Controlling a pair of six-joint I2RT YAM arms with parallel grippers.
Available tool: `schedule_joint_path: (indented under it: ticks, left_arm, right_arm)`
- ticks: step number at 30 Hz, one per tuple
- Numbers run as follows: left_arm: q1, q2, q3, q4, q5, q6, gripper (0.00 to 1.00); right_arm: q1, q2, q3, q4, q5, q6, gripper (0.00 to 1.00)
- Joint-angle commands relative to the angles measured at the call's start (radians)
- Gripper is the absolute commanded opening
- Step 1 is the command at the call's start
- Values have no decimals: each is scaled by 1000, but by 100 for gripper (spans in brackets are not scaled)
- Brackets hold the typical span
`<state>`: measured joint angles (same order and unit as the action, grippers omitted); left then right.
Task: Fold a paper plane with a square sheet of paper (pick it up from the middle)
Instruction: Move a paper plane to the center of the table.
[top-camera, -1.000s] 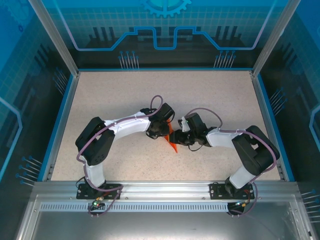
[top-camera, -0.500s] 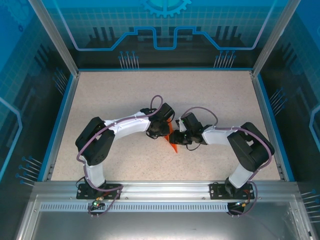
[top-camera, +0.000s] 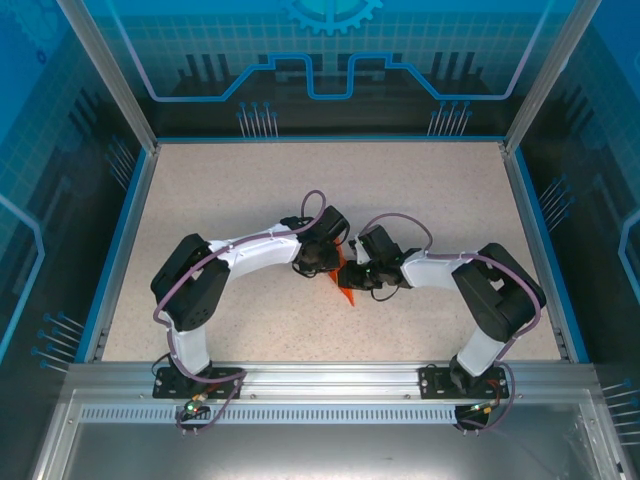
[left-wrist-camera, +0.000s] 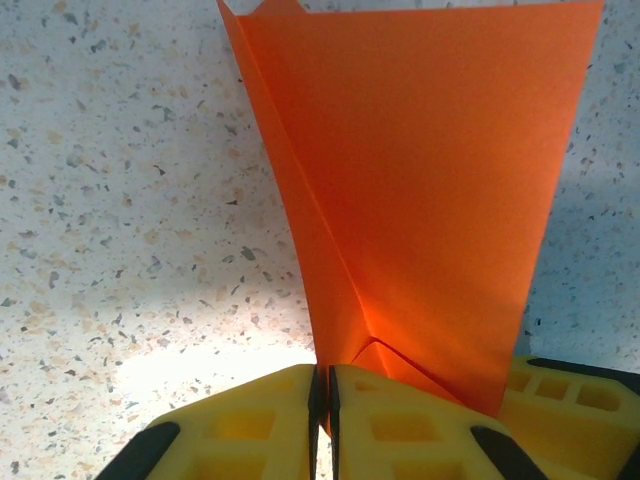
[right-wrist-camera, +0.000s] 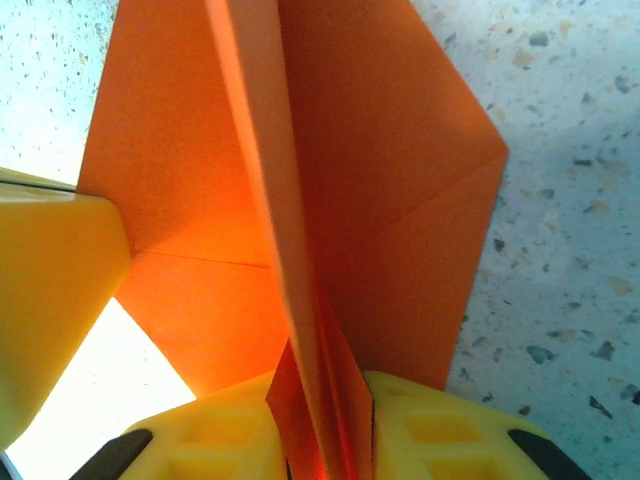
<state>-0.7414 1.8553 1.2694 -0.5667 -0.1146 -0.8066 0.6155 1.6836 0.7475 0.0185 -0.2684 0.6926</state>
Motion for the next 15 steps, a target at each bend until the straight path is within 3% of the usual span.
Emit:
schedule_joint_path:
  ticks: [1,10,15]
  left_arm:
    - [7,-21,-19,13,26,11,14]
    - [5,-41,-36,36,37,9,16]
    - [6,-78,-50,65,51,10,20]
  right_arm:
    - [17,20,27,-35,11,-25,24]
    - [24,27,38,-52,28,-30,20]
    - [27,-5,52,-90,40,-40,11]
